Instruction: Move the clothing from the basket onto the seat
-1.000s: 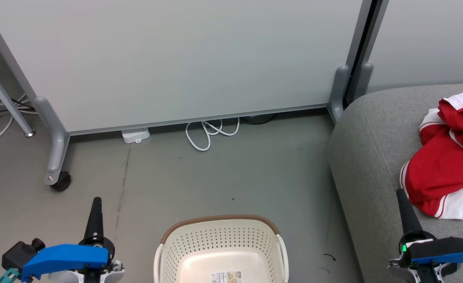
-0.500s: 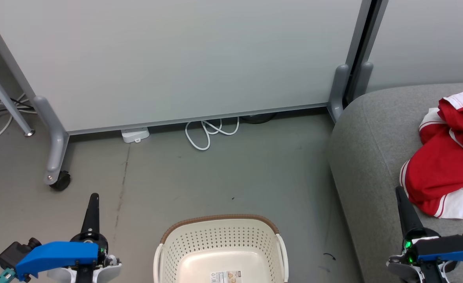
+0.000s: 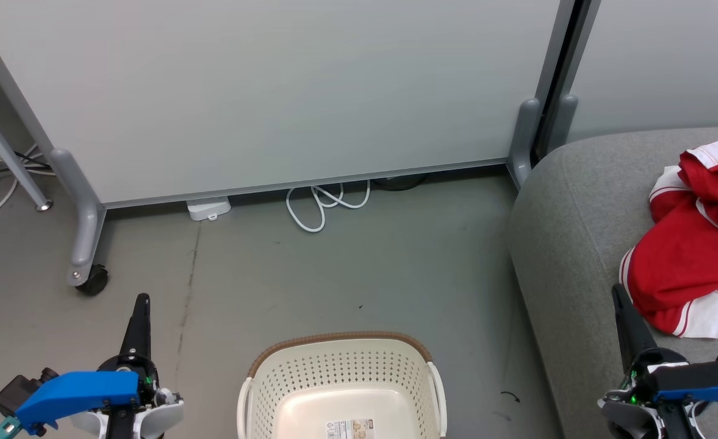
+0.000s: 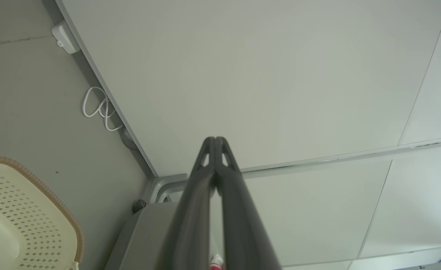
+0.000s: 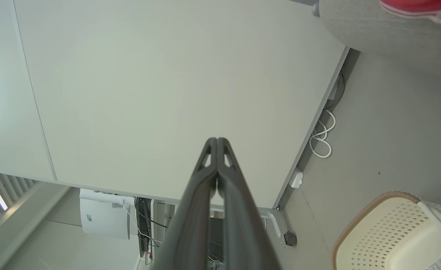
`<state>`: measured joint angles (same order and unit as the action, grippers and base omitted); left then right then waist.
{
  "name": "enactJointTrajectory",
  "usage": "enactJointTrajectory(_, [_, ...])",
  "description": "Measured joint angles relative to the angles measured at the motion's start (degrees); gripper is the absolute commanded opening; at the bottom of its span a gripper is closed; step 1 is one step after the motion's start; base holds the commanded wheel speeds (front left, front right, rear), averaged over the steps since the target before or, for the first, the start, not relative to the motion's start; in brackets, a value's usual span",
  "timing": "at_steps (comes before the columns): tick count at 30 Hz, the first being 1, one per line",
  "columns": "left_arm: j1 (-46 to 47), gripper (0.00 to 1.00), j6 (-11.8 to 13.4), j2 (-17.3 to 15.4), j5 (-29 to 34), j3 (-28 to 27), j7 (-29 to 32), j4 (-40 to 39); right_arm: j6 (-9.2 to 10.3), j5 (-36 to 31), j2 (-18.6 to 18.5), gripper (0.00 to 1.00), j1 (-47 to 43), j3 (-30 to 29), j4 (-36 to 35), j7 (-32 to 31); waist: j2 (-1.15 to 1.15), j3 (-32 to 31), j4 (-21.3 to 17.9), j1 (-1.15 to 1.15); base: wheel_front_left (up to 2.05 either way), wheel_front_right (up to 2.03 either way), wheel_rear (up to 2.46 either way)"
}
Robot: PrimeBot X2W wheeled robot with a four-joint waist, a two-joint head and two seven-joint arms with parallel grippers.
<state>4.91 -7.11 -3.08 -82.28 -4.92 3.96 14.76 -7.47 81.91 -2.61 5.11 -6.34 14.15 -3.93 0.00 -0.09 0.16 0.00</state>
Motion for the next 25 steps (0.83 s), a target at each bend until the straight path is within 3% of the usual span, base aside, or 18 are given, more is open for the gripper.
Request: enactJointTrajectory(25, [0.91, 0.00, -0.10, 0.16, -9.90, -1.60, 2.54, -0.59, 0.00, 10.20, -0.07, 0.00, 0.68, -0.14, -0.03, -2.60, 0.00, 0.26, -0.16, 0.00, 0.00, 0.00, 0.00])
